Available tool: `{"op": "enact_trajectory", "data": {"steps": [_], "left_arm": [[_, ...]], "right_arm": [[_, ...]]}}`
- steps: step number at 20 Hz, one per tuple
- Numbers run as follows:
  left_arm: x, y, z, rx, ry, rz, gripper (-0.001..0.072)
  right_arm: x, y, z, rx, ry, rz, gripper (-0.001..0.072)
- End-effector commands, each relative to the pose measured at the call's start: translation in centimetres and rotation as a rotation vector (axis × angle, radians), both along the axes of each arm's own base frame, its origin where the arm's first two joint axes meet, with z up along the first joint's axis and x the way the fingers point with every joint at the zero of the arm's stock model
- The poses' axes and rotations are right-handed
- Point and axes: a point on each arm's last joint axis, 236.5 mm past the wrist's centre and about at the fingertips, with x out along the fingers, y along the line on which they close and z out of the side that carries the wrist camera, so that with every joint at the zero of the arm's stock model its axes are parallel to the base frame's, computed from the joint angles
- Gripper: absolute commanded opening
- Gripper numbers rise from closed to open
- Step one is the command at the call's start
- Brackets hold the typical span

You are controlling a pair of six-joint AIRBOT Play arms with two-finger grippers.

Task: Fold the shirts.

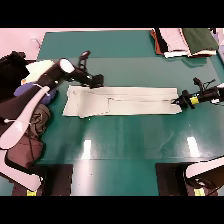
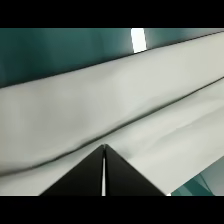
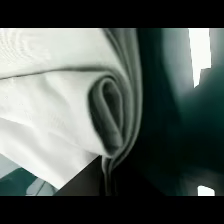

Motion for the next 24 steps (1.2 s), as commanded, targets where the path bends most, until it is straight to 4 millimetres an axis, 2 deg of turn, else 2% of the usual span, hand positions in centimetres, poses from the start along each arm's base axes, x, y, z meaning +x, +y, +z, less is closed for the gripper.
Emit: {"op": "enact_trajectory", "data": {"steps": [1,4,6,9,12,16,18,19,20,22,24], "left_arm": [[-0.1,-5.2,-1.5,-0.018,-0.037,-0.034,0.0022],[-0.7,-8.4,-3.8,-0.006,0.006,-0.107,0.0022],[-1.3,-9.8,-5.4,0.005,0.039,-0.145,0.0022],[-1.6,-10.9,-6.8,0.0,0.069,-0.145,0.0022],[-1.7,-11.2,-6.8,0.0,0.07,-0.15,0.0023],[-1.8,-10.2,-7.3,0.044,0.073,-0.168,0.0022],[-0.9,-7.8,-6.4,0.079,0.093,-0.152,0.0022],[0.2,-5.8,-5.3,0.102,0.08,-0.138,0.0022],[1.7,-2.9,-3.5,0.131,0.05,-0.109,0.0022],[4.6,3.8,1.6,0.17,-0.029,-0.017,0.0023],[6.3,10.7,7.5,0.18,-0.112,0.094,0.0023]], "right_arm": [[2.4,1.4,4.8,-0.004,-0.132,0.043,0.0015],[4.2,3.6,13.1,-0.024,-0.315,0.108,0.0015],[4.8,6.5,18.6,-0.045,-0.435,0.153,0.0015],[4.5,11.6,24.1,-0.061,-0.554,0.228,0.0015],[3.9,17.2,28.0,-0.044,-0.644,0.318,0.0015],[3.5,23.7,30.5,0.008,-0.708,0.395,0.0016],[3.4,27.0,30.9,0.034,-0.734,0.435,0.0016],[3.2,29.1,31.0,0.054,-0.741,0.453,0.0015],[2.9,31.1,31.0,0.071,-0.752,0.477,0.0015],[1.8,36.1,30.5,0.122,-0.767,0.532,0.0016],[0.4,42.6,30.1,0.229,-0.775,0.555,0.0016]]}}
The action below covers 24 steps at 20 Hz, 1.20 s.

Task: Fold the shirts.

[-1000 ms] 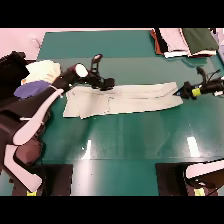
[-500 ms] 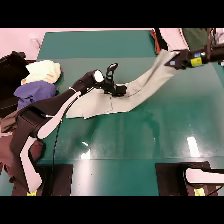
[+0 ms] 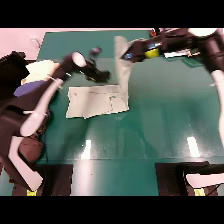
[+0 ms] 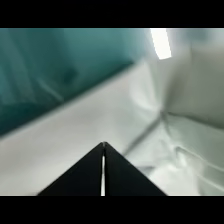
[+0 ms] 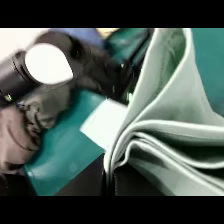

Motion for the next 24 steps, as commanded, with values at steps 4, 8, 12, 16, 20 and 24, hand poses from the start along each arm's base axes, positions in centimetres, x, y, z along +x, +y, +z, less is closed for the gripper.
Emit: {"op": "enact_trajectory", "data": {"steps": [4,8,12,16,20,24], "left_arm": [[1.1,18.8,15.7,0.068,-0.255,0.271,0.0024],[-0.5,20.7,17.6,0.103,-0.279,0.261,0.0023],[-0.7,17.4,17.2,0.102,-0.284,0.193,0.0023],[-1.0,13.4,17.6,0.086,-0.317,0.12,0.0023],[-1.3,10.6,18.0,0.082,-0.357,0.06,0.0023],[-1.5,8.8,18.0,0.07,-0.365,0.031,0.0023]], "right_arm": [[-5.0,18.1,-1.2,0.201,-0.055,0.186,0.0415],[-2.8,15.4,-5.5,0.006,-0.083,0.189,0.041],[1.2,3.3,-13.7,-0.212,0.112,0.012,0.041],[1.4,-8.5,-22.7,-0.282,0.395,-0.213,0.0519],[0.8,-10.3,-27.4,-0.154,0.581,-0.311,0.0575],[1.1,-5.3,-29.7,-0.083,0.659,-0.258,0.0574]]}}
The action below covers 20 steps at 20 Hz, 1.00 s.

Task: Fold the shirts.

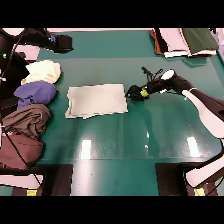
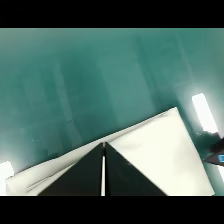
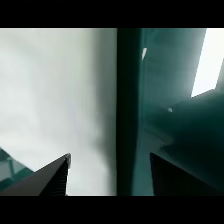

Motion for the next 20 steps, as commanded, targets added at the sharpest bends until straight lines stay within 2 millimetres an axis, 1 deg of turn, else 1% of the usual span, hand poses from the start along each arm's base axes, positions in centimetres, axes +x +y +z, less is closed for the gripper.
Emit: {"op": "enact_trajectory", "data": {"steps": [1,2,3,4,5,6,7,8,9,10,11,12,14,16,17,18,19,20], "left_arm": [[-0.2,-1.7,-0.1,-0.003,-0.007,-0.033,0.0024],[-0.4,-2.0,-0.2,-0.004,-0.003,-0.041,0.0024],[-0.5,-2.1,-0.2,-0.005,0.0,-0.044,0.0024],[-0.6,-2.4,-0.2,-0.01,0.003,-0.049,0.0024],[-0.8,-2.7,-0.2,-0.023,0.011,-0.056,0.0024],[-1.0,-3.0,-0.2,-0.034,0.019,-0.064,0.0024],[-1.3,-3.2,-0.3,-0.034,0.025,-0.072,0.0023],[-1.4,-3.5,-0.3,-0.033,0.027,-0.079,0.0023],[-1.6,-4.0,-0.3,-0.03,0.025,-0.088,0.0023],[-1.9,-4.8,-0.3,-0.025,0.023,-0.106,0.0023],[-2.4,-5.9,-0.3,-0.009,0.014,-0.144,0.0023],[-3.0,-6.9,-0.3,-0.005,0.011,-0.17,0.0023],[-4.0,-8.9,-0.3,0.002,0.0,-0.22,0.0023],[-4.6,-10.2,-0.2,0.001,-0.002,-0.246,0.0023],[-4.9,-10.6,-0.2,0.001,-0.002,-0.255,0.0023],[-4.9,-10.7,-0.2,0.001,-0.002,-0.256,0.0023],[-4.9,-10.7,-0.2,0.0,-0.002,-0.256,0.0023],[-4.9,-10.7,-0.2,0.001,-0.002,-0.255,0.0023]], "right_arm": [[0.4,4.2,-1.8,0.094,0.063,-0.004,0.057],[0.9,5.9,-1.8,0.117,0.054,0.003,0.0516],[1.4,7.7,-1.7,0.135,0.038,0.012,0.0449],[1.9,9.1,-1.7,0.139,0.016,0.022,0.0368],[2.2,10.3,-1.7,0.143,-0.005,0.036,0.0244],[2.6,11.3,-1.4,0.148,-0.025,0.052,0.0094],[3.0,11.9,-0.8,0.157,-0.044,0.063,0.0016],[3.4,12.1,0.2,0.165,-0.069,0.068,0.0015],[4.2,11.8,1.5,0.169,-0.116,0.078,0.0015],[5.0,10.8,2.6,0.149,-0.158,0.078,0.0015],[6.0,8.9,3.5,0.104,-0.206,0.076,0.0015],[6.8,6.5,4.2,0.05,-0.245,0.076,0.0015],[7.9,0.6,5.9,-0.05,-0.289,0.071,0.0015],[9.1,-6.5,8.4,-0.147,-0.33,0.013,0.0015],[9.6,-10.5,9.9,-0.194,-0.353,-0.035,0.0015],[9.8,-14.4,11.2,-0.239,-0.368,-0.088,0.0015],[9.8,-18.8,12.5,-0.289,-0.377,-0.157,0.0015],[9.4,-23.4,13.6,-0.34,-0.377,-0.229,0.0015]]}}
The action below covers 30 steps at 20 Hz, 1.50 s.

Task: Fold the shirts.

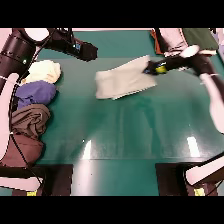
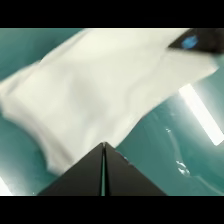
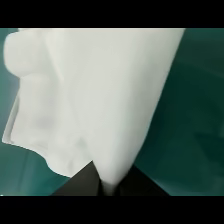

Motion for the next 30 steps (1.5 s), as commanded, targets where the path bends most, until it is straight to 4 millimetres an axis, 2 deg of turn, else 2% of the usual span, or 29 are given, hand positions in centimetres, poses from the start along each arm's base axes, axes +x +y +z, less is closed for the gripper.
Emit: {"op": "enact_trajectory", "data": {"steps": [1,4,6,8,10,12,14,16,18,19,20,21,22,24,27,28,30], "left_arm": [[-0.4,-0.7,0.0,0.001,-0.003,-0.015,0.0023],[-0.3,-0.7,0.1,-0.014,0.011,0.002,0.0023],[-0.2,-0.7,0.2,-0.019,0.008,0.006,0.0023],[-0.1,-0.7,0.3,-0.033,0.011,0.021,0.0023],[0.1,-0.8,0.5,-0.039,0.002,0.025,0.0024],[0.2,-0.8,0.6,-0.042,0.0,0.028,0.0024],[0.1,-0.8,0.5,-0.041,0.002,0.027,0.0024],[0.1,-0.8,0.5,-0.041,0.002,0.027,0.0024],[0.1,-0.8,0.5,-0.04,0.002,0.027,0.0024],[0.1,-0.8,0.5,-0.04,0.002,0.026,0.0024],[0.1,-0.8,0.5,-0.04,0.002,0.026,0.0024],[0.1,-0.8,0.5,-0.038,0.002,0.025,0.0024],[0.1,-0.7,0.5,-0.034,0.001,0.021,0.0024],[0.0,-0.7,0.4,-0.033,0.003,0.02,0.0024],[0.1,-0.8,0.5,-0.036,0.0,0.022,0.0024],[0.1,-0.8,0.5,-0.036,0.001,0.022,0.0024],[0.1,-0.8,0.5,-0.04,0.005,0.026,0.0024]], "right_arm": [[-1.7,-15.1,3.4,-0.167,-0.015,-0.236,0.0015],[-5.7,-26.7,5.1,-0.2,-0.037,-0.509,0.0015],[-9.9,-33.7,5.0,-0.196,-0.035,-0.726,0.0015],[-14.5,-38.0,3.8,-0.187,-0.001,-0.878,0.0015],[-18.5,-40.1,2.0,-0.169,0.051,-0.975,0.0014],[-21.5,-40.7,0.1,-0.139,0.105,-1.05,0.0015],[-23.0,-40.0,-1.5,-0.123,0.14,-1.072,0.0015],[-23.6,-38.2,-3.0,-0.105,0.178,-1.053,0.0015],[-23.3,-35.7,-4.1,-0.095,0.204,-1.003,0.0018],[-23.0,-34.7,-4.1,-0.101,0.207,-0.969,0.0042],[-22.9,-34.3,-3.9,-0.141,0.197,-0.926,0.0232],[-23.3,-34.7,-3.4,-0.204,0.195,-0.902,0.0471],[-24.0,-35.3,-2.8,-0.271,0.2,-0.884,0.059],[-25.8,-37.1,-0.6,-0.398,0.214,-0.875,0.0599],[-26.2,-38.0,3.6,-0.429,0.142,-0.94,0.0596],[-25.8,-37.5,4.9,-0.409,0.099,-0.956,0.0596],[-24.0,-34.9,6.6,-0.318,0.004,-0.948,0.0594]]}}
